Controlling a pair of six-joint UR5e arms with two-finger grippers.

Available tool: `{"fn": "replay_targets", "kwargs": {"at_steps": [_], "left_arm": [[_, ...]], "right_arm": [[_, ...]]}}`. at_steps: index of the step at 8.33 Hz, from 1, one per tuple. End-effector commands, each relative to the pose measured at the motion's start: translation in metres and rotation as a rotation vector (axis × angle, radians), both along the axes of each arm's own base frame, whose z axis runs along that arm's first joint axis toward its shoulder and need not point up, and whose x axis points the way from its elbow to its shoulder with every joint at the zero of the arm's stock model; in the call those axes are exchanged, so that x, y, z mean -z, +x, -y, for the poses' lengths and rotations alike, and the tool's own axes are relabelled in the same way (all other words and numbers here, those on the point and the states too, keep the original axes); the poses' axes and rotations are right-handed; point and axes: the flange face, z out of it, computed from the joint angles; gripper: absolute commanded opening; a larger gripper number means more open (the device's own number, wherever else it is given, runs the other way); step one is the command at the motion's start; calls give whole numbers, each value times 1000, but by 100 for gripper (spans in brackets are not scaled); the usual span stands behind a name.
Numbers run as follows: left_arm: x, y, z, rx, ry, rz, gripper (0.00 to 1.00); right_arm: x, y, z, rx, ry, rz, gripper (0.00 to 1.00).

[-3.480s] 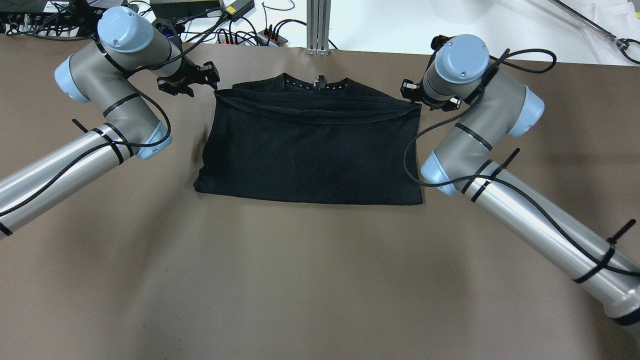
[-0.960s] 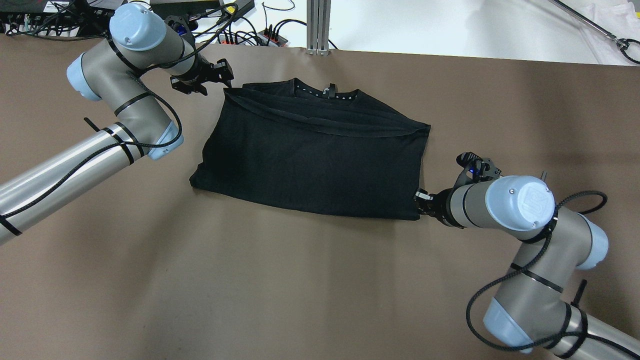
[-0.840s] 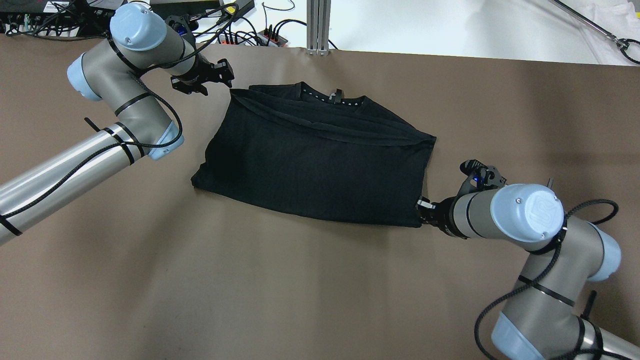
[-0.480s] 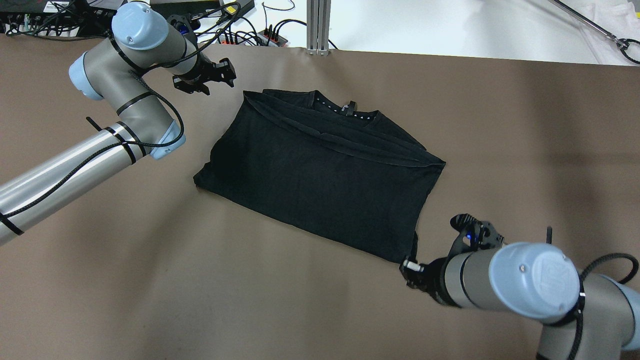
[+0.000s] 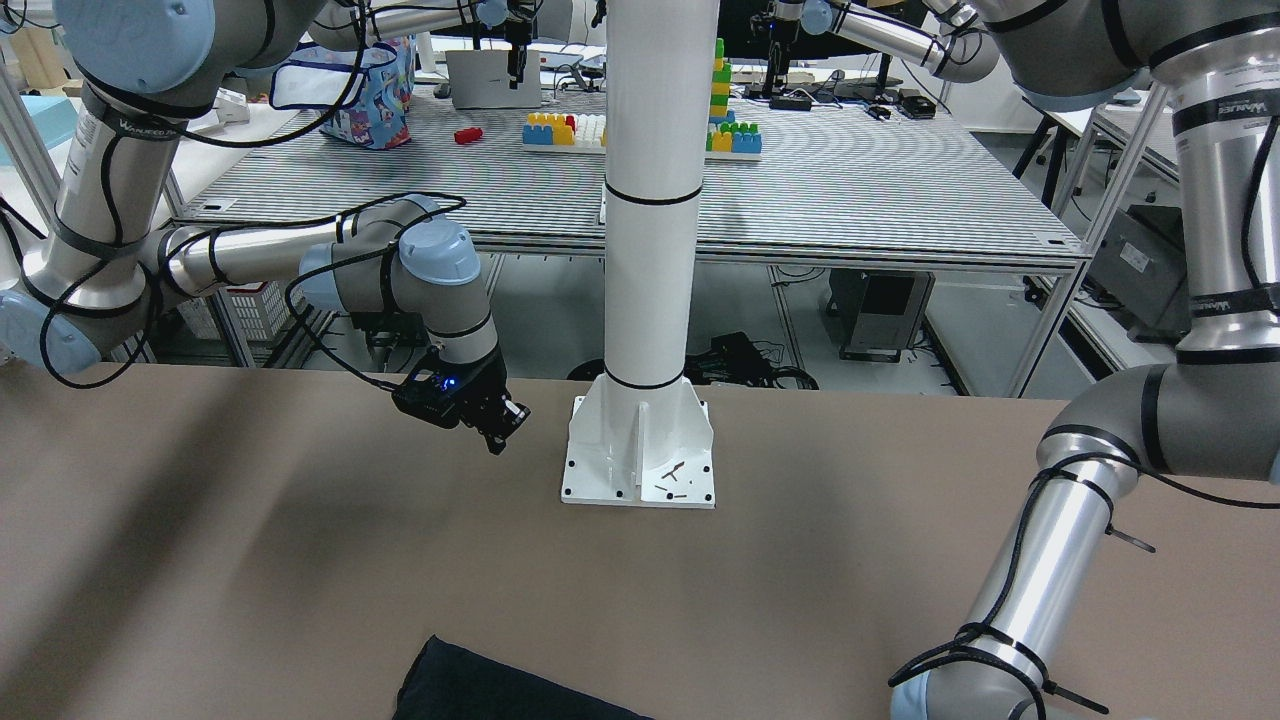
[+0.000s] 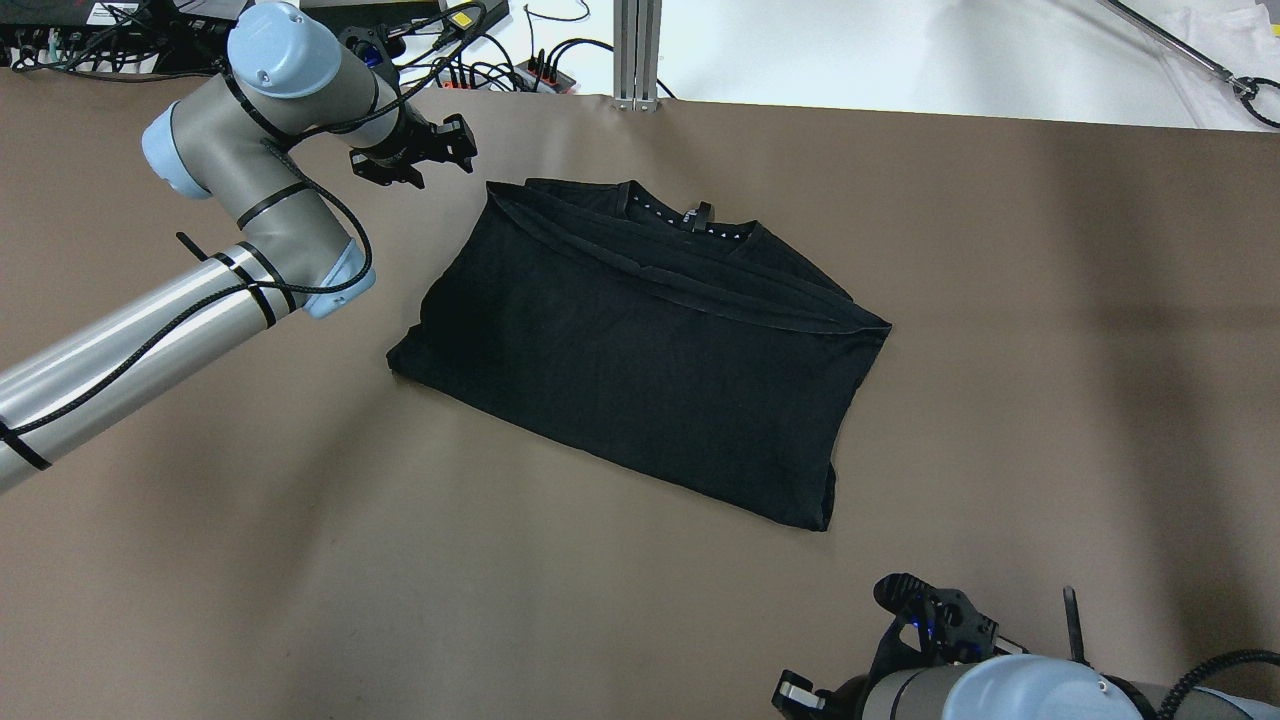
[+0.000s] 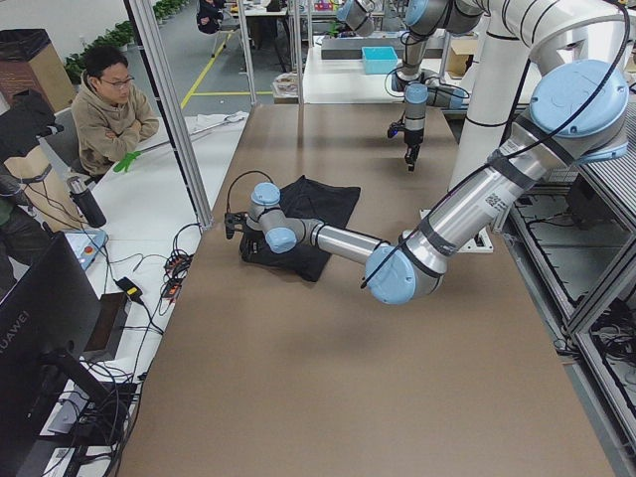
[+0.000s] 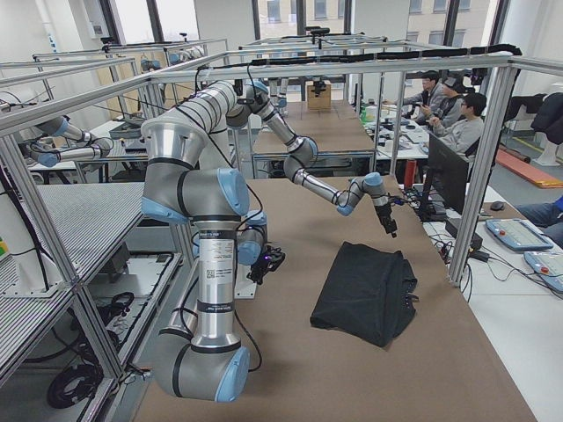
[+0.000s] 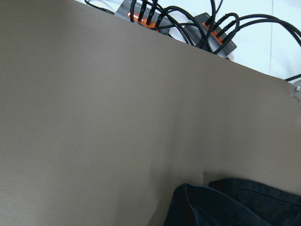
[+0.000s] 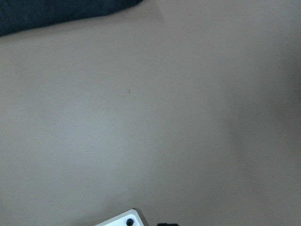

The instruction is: Fold clothes

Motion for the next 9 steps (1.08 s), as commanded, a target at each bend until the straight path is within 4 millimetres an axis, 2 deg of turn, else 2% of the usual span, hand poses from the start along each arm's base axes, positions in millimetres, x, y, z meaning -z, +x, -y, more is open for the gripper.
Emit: {"fn": "replay_targets", "kwargs": {"at_steps": [1,2,4,5,6,8,9], "left_arm": [[1,8,-5,2,-15,-12,72],[1,10,-6,6,-25,-18,72],[-2,9,-6,8,-26,-17,72],[-2,9,-6,8,-26,-17,72],[-2,10,-6,5,-25,-17,72],[-1,11,-6,4,-23,-15,72],[1,19,-11,-5,-20,-16,72]], "right_arm": [[-18,1,71,-222,61,-71,45],[-23,-14,111,-292,64,-68,56],[-63,-41,151,-339,69,-64,57],[-88,-58,160,-336,68,-86,57],[-100,-65,165,-313,95,-97,57],[-119,-73,167,-305,88,-133,56],[-119,-75,163,-307,80,-128,56]]}}
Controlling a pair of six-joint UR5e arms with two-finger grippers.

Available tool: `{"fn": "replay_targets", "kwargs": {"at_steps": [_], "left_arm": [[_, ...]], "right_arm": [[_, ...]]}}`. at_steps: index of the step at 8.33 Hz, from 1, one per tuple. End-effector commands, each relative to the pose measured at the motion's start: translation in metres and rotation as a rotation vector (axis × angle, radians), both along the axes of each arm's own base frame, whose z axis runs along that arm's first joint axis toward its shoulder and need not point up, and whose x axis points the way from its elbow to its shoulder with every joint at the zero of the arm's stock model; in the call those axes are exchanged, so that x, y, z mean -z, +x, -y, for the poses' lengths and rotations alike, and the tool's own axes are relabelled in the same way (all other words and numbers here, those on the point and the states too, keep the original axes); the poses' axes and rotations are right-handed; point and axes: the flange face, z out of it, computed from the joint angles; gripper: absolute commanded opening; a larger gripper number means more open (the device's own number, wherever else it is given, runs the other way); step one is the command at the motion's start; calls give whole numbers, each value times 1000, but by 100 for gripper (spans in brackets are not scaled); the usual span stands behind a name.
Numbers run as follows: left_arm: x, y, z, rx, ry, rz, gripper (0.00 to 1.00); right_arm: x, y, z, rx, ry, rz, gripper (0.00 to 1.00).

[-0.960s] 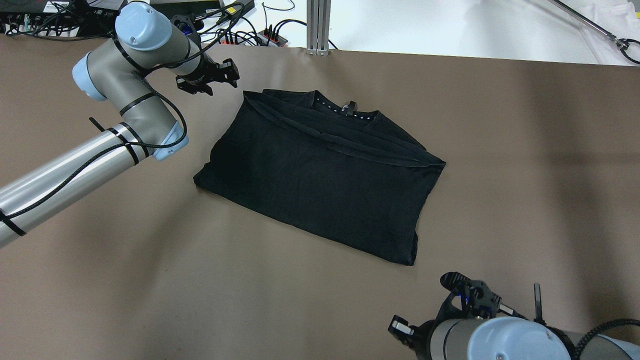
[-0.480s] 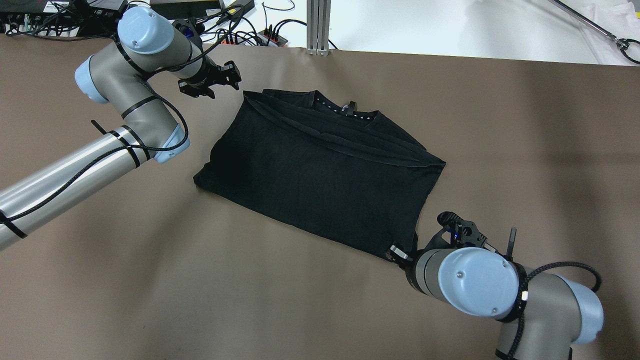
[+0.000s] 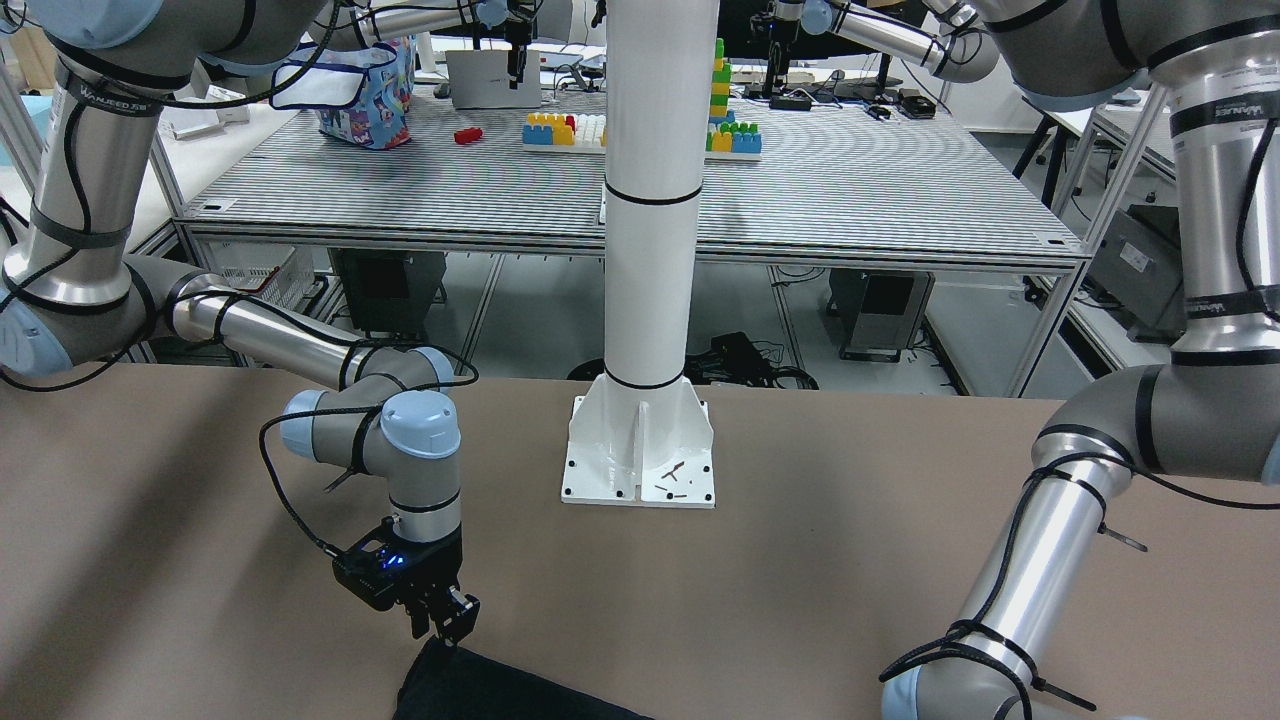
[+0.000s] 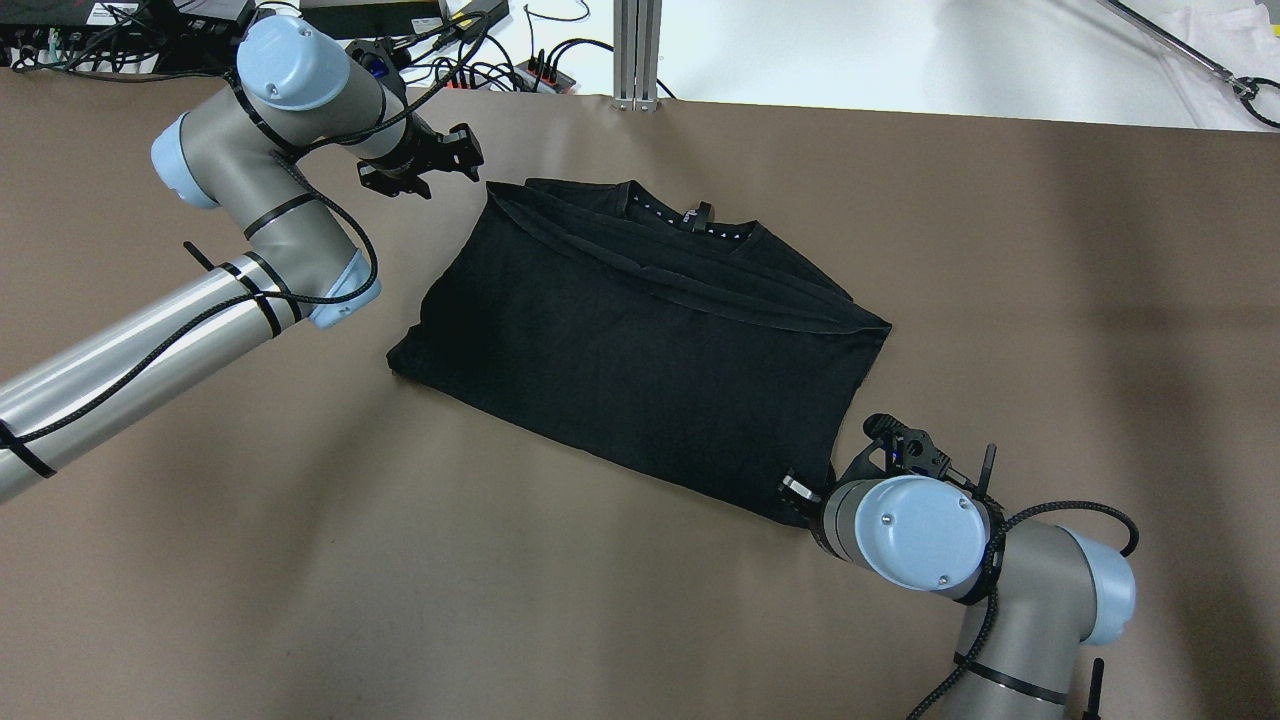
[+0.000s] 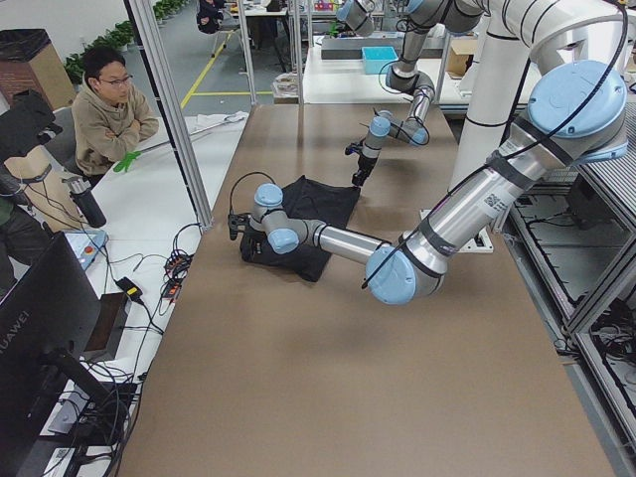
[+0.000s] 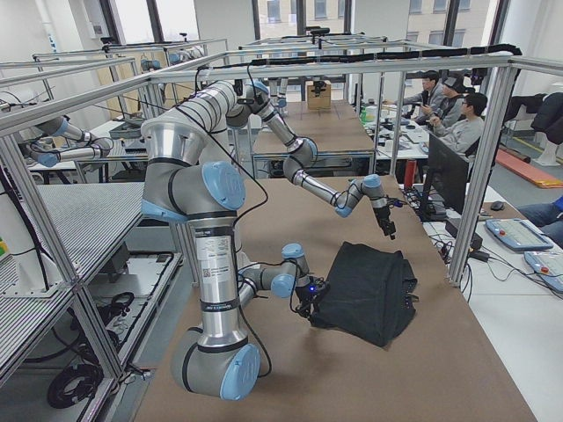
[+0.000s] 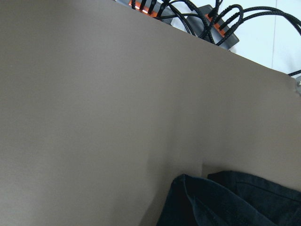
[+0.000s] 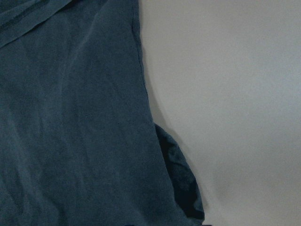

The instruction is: Fold clothes

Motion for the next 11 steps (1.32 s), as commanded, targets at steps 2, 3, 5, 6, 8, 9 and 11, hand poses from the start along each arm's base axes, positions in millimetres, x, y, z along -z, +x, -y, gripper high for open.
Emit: {"fn": "replay_targets", "kwargs": {"at_steps": [2,3,5,6,8,9,11], "left_arm": [[3,10,-4,4,9,6,72],[4,13,-5,1,10,4,72],[5,17,-8,14,5,3,72],[5,17,-8,15,4,2,72],[9,17,-10,16,12,-4,72],[7,16,-10,18,10,-1,72],[4,15,-11,20,9,0,72]], "right_arm": [[-14,-12,-8,14,-17,-19,50],[-14,-12,-9,12,-18,-16,21],[-14,-12,-8,14,-18,-18,0],[-11,-11,-9,16,-19,-11,0],[18,6,-20,40,-17,48,0],[15,30,-46,89,-36,72,0],[50,22,-132,215,-97,169,0]]}}
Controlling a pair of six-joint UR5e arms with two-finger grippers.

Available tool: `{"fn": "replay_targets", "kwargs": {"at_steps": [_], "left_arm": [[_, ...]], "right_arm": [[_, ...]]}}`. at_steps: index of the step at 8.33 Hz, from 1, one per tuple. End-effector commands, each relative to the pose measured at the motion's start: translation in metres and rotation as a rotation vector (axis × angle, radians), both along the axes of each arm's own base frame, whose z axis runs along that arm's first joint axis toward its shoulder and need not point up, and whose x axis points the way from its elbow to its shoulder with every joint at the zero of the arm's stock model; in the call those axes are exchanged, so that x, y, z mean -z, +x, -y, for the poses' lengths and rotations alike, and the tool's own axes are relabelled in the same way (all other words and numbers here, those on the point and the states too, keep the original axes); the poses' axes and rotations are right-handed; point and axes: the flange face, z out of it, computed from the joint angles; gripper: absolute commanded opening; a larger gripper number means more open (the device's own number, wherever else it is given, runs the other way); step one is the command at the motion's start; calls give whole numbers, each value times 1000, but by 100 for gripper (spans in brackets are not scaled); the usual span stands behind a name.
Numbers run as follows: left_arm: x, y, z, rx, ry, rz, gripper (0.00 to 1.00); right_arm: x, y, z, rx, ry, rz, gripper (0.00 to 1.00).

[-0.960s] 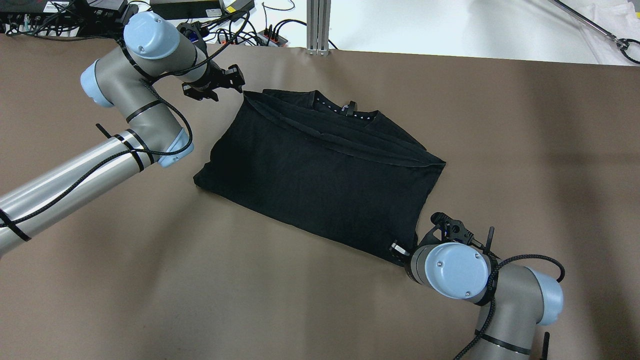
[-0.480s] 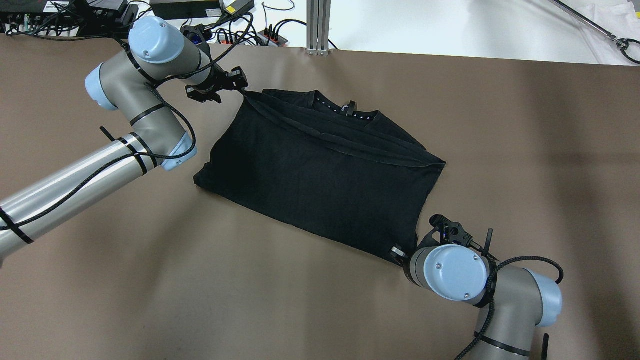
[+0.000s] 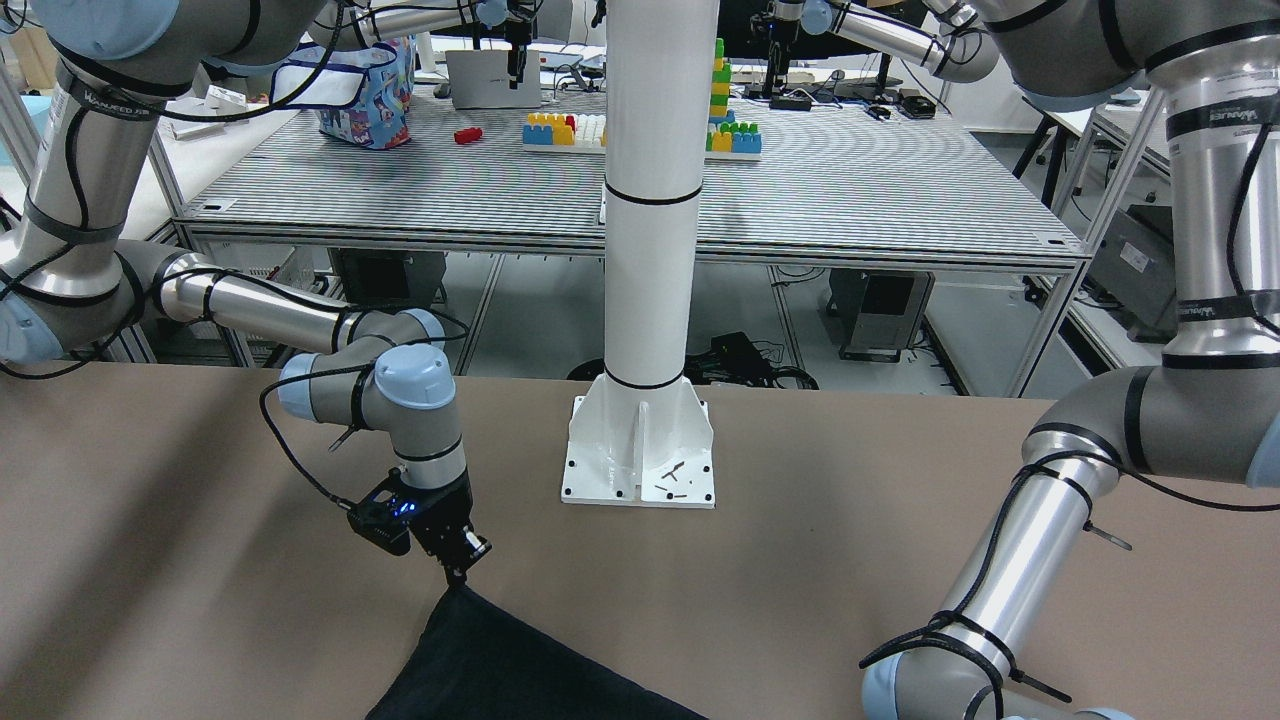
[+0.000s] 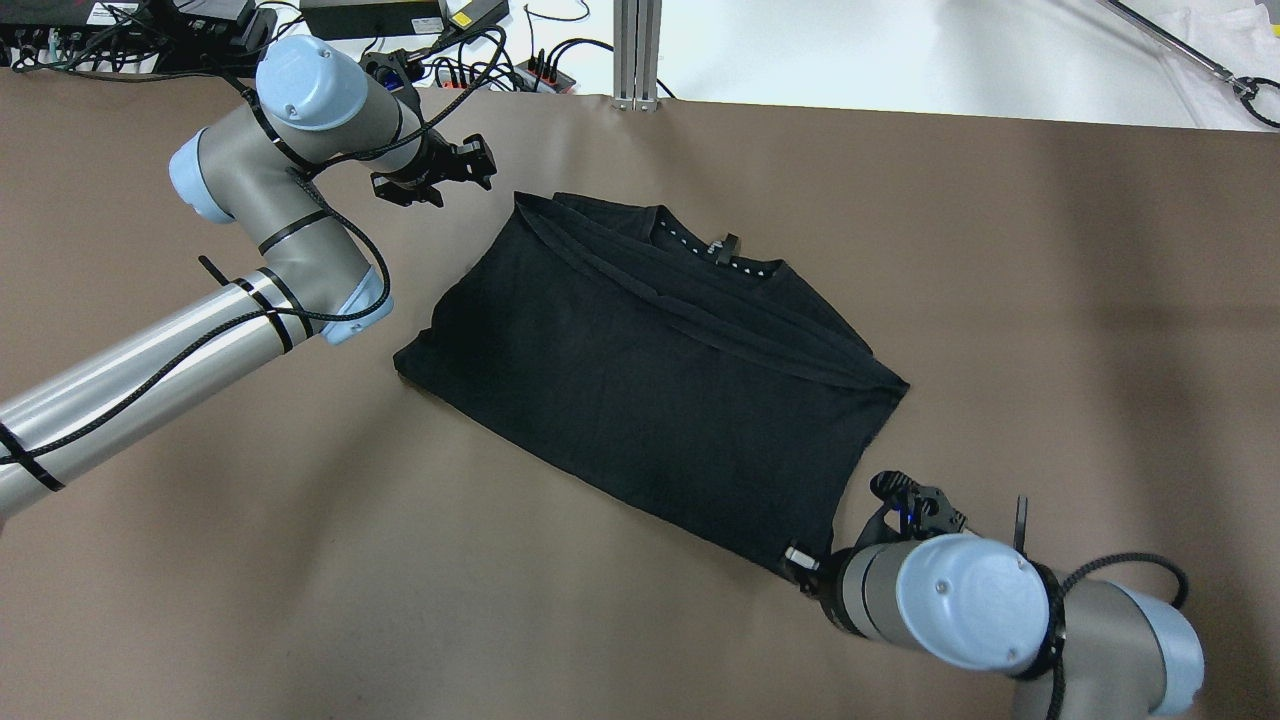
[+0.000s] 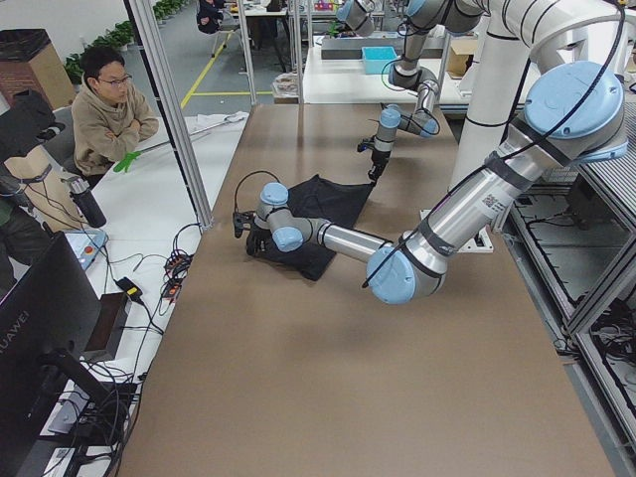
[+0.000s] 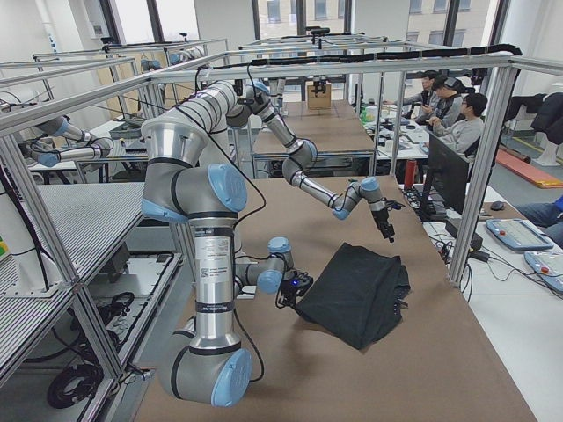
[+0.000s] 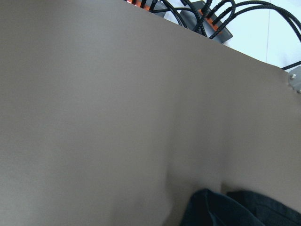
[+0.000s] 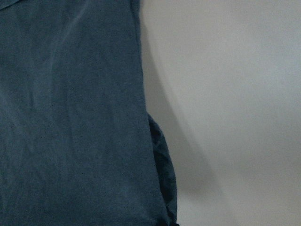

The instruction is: Fold clothes

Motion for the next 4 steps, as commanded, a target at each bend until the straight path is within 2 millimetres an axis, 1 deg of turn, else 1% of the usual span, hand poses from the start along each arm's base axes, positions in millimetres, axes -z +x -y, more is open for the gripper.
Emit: {"fn": "replay_targets", "kwargs": {"at_steps": [1,2,3,4], "left_arm": [[-2,0,-1,1,-2,0,72],[-3,-1,-1,2,-3,1,72],[-3,0,-1,0,-4,0,72],[0,-1,-2,1,-1,-4,72]], "right_arm": [[37,-7,-101,147,-84,103,0],[51,-8,-133,216,-89,132,0],[56,-12,-156,266,-90,144,4],[58,-15,-164,273,-89,148,88]]}}
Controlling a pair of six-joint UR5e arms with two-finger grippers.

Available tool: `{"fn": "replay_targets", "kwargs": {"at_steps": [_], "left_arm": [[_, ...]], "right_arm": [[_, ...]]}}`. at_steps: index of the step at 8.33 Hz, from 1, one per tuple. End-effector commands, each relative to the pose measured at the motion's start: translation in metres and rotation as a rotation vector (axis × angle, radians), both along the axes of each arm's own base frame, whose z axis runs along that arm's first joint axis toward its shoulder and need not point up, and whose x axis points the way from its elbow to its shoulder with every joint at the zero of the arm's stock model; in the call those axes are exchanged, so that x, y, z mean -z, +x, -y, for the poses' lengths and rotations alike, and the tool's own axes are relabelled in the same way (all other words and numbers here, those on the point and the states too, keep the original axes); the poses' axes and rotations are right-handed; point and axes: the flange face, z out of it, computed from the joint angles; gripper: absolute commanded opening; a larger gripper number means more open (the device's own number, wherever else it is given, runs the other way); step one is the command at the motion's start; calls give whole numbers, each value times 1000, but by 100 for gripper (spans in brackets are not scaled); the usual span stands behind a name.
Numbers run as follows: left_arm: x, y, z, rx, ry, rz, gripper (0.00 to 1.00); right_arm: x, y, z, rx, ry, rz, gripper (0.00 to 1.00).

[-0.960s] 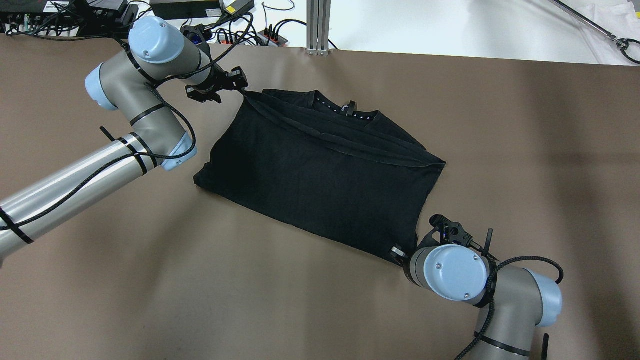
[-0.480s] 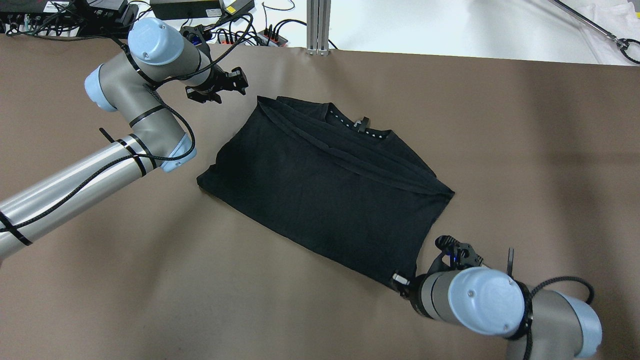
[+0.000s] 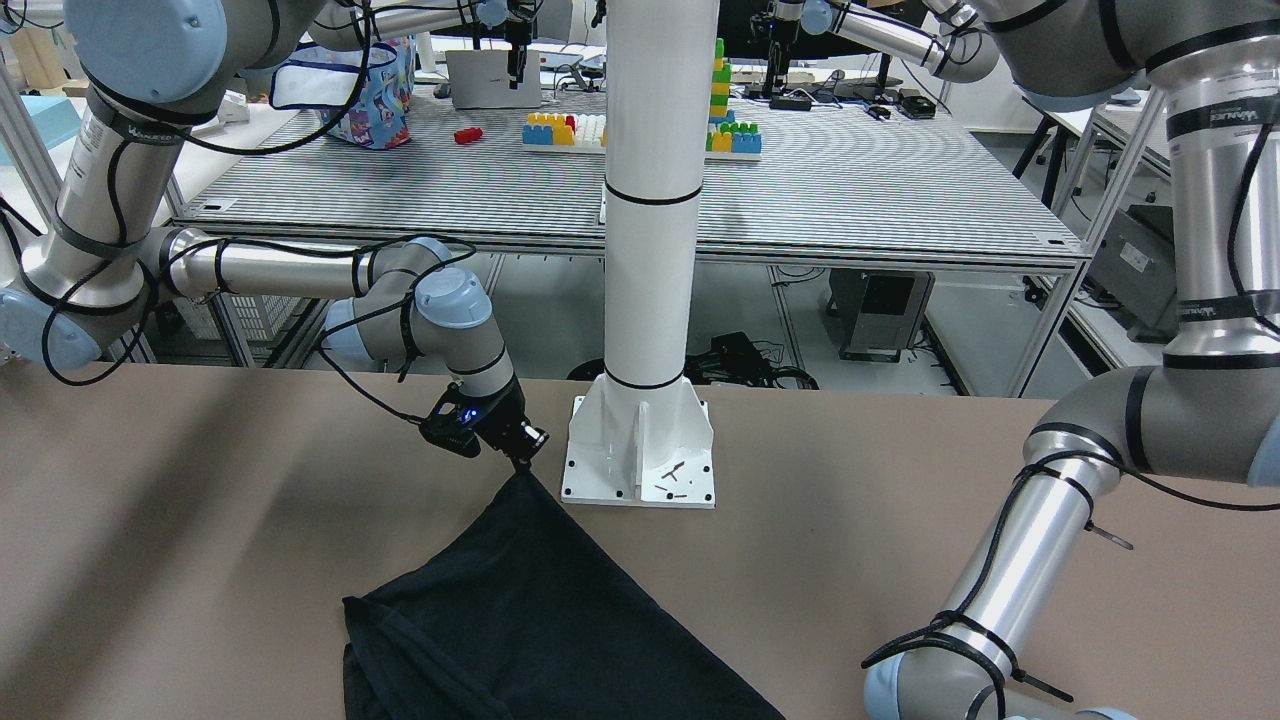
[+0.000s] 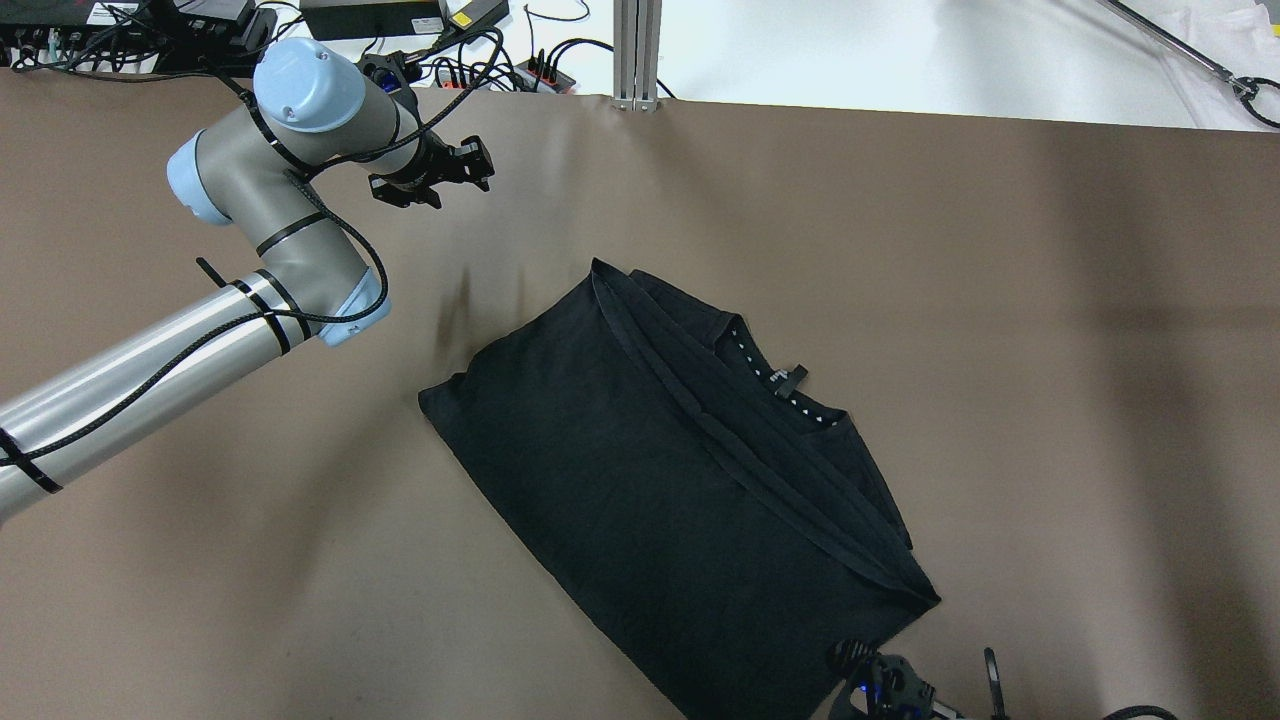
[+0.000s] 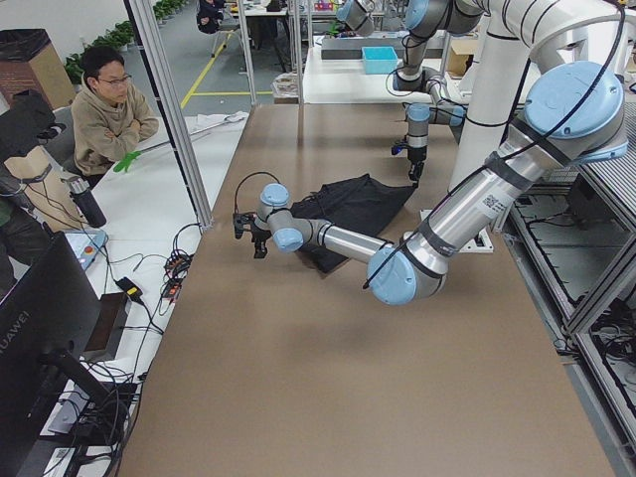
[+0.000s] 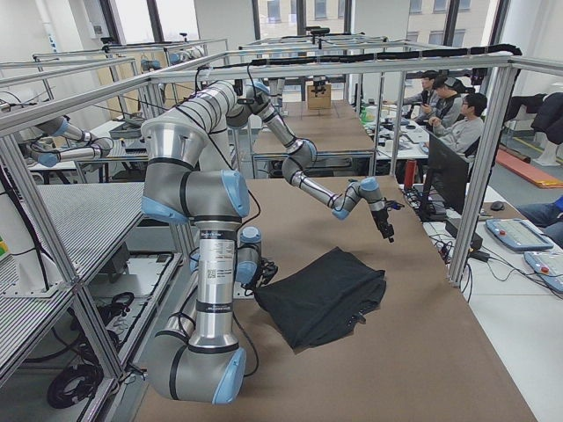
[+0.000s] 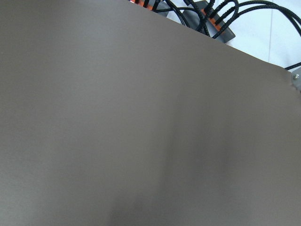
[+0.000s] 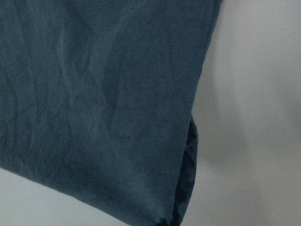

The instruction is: Fold clothes

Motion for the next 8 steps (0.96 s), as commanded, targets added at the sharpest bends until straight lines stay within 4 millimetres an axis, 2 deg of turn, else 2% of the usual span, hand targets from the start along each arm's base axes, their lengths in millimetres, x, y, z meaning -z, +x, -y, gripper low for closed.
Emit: {"fn": "replay_targets", "kwargs": {"at_steps": [1,2,3,4,5,6,7,8], "left_arm": [[23,-7,-8,11,16,-38,79],[23,-9,-30,13,11,-69,83],[19,-17,-63,18,6,-111,83],[4,-22,-109,9,1,-140,90],[-4,-20,-164,27,26,-154,96],[-15,-21,-206,4,34,-158,97],[-24,-28,-226,4,14,-166,97],[-33,-25,-242,13,16,-153,96]], "right_arm": [[12,-5,-31,50,-2,28,95],[11,-4,-19,5,15,24,95],[14,0,7,-115,72,27,95],[11,0,24,-231,162,10,95],[4,-5,42,-302,225,-16,95],[14,-2,74,-330,284,-19,95],[10,0,104,-346,341,-52,95],[3,7,144,-376,393,-105,95]]}}
